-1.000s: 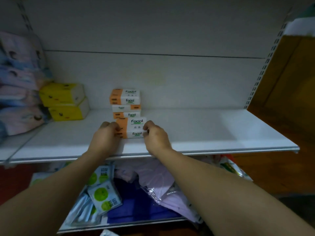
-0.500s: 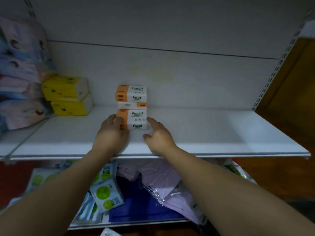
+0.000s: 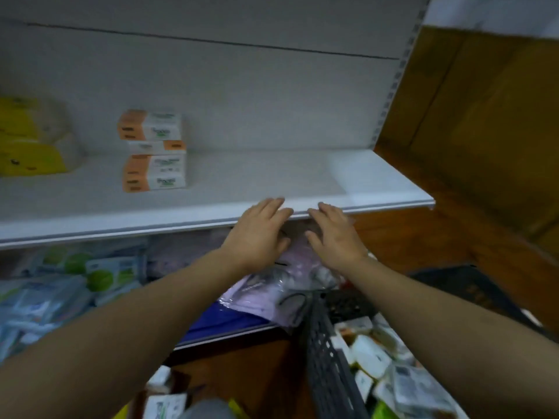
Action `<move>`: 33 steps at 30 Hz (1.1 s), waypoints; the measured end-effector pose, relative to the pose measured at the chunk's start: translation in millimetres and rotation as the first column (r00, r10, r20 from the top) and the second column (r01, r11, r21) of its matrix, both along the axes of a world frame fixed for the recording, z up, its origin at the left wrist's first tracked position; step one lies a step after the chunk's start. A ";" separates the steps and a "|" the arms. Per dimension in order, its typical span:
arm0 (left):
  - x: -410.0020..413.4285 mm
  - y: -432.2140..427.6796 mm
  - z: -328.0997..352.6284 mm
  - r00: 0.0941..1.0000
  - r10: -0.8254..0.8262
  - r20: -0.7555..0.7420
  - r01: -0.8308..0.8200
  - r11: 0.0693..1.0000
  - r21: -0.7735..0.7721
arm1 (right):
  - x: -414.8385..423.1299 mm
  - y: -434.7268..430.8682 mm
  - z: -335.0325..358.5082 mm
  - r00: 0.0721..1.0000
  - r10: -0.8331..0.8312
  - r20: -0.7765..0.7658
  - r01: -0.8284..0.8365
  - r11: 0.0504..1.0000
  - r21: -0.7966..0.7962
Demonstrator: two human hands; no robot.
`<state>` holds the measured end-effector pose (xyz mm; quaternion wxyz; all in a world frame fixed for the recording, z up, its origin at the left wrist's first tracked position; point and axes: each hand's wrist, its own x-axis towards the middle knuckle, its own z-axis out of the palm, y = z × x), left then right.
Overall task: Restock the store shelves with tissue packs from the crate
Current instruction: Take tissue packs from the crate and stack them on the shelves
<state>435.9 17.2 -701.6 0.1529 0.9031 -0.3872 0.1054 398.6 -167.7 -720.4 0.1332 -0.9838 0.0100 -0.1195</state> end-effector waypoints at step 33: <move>-149.4 -266.5 -176.1 0.371 0.159 -0.915 -0.326 0.945 0.032 | -210.9 -202.1 -168.3 0.704 -0.324 -0.631 0.671 0.595 0.443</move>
